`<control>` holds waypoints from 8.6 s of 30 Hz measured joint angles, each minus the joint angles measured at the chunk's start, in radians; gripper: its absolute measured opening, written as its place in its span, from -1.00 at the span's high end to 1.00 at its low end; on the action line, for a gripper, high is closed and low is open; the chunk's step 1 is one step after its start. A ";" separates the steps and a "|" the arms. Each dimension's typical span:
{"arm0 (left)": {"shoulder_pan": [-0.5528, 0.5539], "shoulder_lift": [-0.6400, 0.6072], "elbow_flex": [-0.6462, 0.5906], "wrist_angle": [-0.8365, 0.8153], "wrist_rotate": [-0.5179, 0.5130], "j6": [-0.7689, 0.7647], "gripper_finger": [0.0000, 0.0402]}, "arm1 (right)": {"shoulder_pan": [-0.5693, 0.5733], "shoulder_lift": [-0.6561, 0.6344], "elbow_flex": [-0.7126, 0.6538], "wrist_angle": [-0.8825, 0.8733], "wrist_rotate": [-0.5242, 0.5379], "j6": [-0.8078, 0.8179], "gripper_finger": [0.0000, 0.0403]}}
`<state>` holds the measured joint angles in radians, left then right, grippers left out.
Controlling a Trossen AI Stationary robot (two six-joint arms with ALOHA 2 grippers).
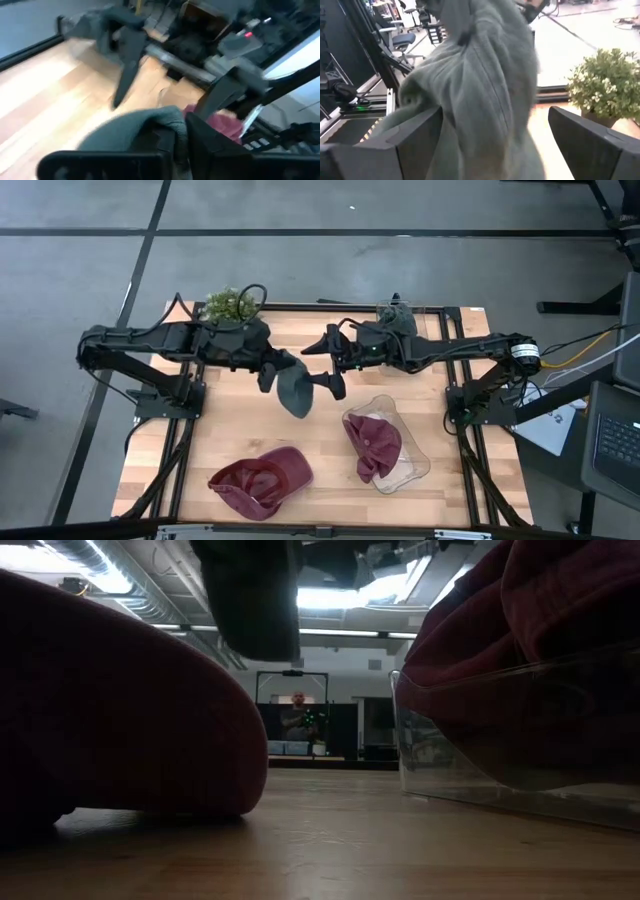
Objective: Pick & Place hat
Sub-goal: Put the black cap into the top transparent bin, then put the red cap into the bottom transparent bin
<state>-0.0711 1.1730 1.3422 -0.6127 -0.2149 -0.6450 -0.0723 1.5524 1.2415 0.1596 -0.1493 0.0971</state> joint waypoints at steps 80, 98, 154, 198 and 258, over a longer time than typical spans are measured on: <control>0.001 0.011 0.000 -0.090 -0.160 0.255 0.11 | 0.023 -0.609 -0.002 -0.995 1.021 0.127 0.95; 0.001 0.012 0.000 -0.094 -0.238 0.292 0.12 | -0.023 -0.669 -0.183 -1.263 1.125 0.238 0.94; 0.001 0.012 0.000 -0.095 -0.263 0.316 0.14 | -0.440 -0.460 -0.482 -0.528 0.575 0.191 0.94; 0.001 0.012 0.000 -0.095 -0.263 0.315 0.14 | -0.512 -0.545 -0.250 -0.778 0.431 0.130 0.73; -0.210 0.088 0.000 -0.222 0.344 0.192 0.14 | -0.273 -0.614 -0.194 -0.619 -0.184 -0.023 0.15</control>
<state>-0.2808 1.2612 1.3418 -0.8345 0.1295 -0.4530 -0.3450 0.9387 1.0473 -0.4592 -0.3332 0.0746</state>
